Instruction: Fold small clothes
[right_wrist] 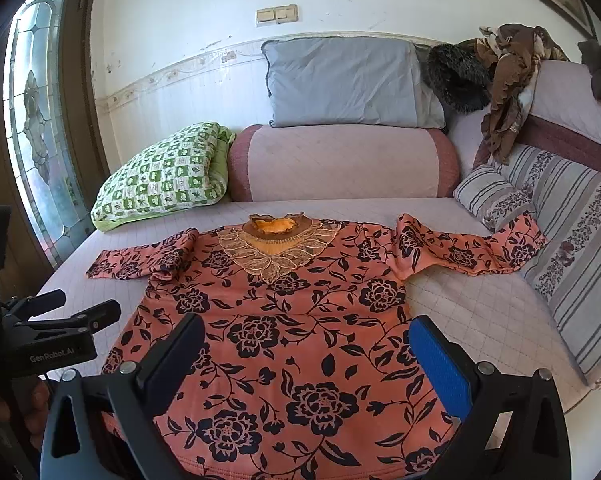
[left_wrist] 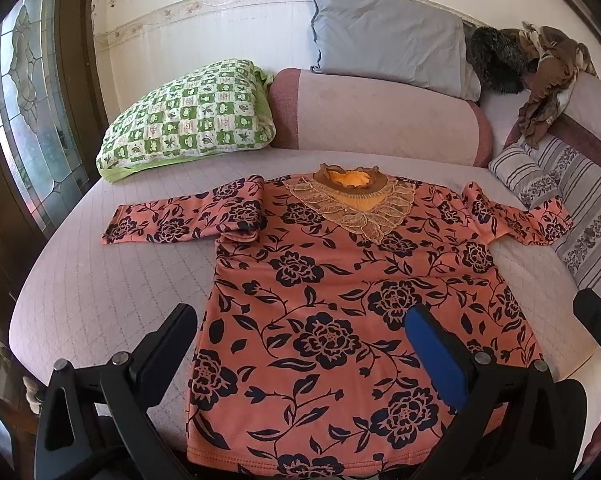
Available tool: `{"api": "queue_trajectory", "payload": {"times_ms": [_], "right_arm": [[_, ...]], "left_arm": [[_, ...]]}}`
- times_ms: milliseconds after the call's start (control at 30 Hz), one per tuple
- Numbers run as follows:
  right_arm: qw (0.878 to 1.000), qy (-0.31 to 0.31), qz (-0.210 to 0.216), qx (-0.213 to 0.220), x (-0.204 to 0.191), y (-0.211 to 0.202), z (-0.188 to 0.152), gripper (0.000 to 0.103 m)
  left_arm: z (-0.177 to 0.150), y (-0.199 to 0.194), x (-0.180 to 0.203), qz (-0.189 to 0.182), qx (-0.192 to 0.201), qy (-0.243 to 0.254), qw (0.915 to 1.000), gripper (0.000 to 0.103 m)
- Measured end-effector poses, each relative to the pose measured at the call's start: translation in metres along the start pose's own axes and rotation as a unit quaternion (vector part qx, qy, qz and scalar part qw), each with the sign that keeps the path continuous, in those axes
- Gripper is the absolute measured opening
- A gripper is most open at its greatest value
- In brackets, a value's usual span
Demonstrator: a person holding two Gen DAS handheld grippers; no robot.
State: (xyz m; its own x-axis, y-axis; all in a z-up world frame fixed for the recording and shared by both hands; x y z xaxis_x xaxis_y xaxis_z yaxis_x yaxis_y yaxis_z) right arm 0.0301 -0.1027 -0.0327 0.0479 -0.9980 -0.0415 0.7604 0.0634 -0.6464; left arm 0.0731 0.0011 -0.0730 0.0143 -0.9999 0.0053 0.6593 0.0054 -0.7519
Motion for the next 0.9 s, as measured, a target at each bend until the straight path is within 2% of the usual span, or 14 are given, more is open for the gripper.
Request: {"api": "queue_trajectory", "payload": {"times_ms": [600, 900], "right_arm": [[1.000, 0.007, -0.004, 0.004, 0.003, -0.005, 0.000, 0.103], [1.000, 0.017, -0.007, -0.008, 0.010, 0.000, -0.002, 0.103]], "left_arm": [[-0.001, -0.002, 0.001, 0.000, 0.002, 0.005, 1.0000, 0.103], [-0.001, 0.004, 0.004, -0.005, -0.003, 0.001, 1.0000, 0.103]]}}
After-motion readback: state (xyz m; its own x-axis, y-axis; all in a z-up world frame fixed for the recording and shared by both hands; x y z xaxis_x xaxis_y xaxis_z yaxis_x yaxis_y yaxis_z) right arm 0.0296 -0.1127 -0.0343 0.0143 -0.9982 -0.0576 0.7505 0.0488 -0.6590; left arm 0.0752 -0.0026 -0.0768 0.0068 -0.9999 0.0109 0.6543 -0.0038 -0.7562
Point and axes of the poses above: each gripper's, at about its wrist camera, not at the fingertips, and y roughly the way its jaws point, x to its right, z to its top, the point moved 9 cm from there along y, roughly the way its jaws point, and after that the axes turned 5 degrees about -x, right-handed, at the moved point
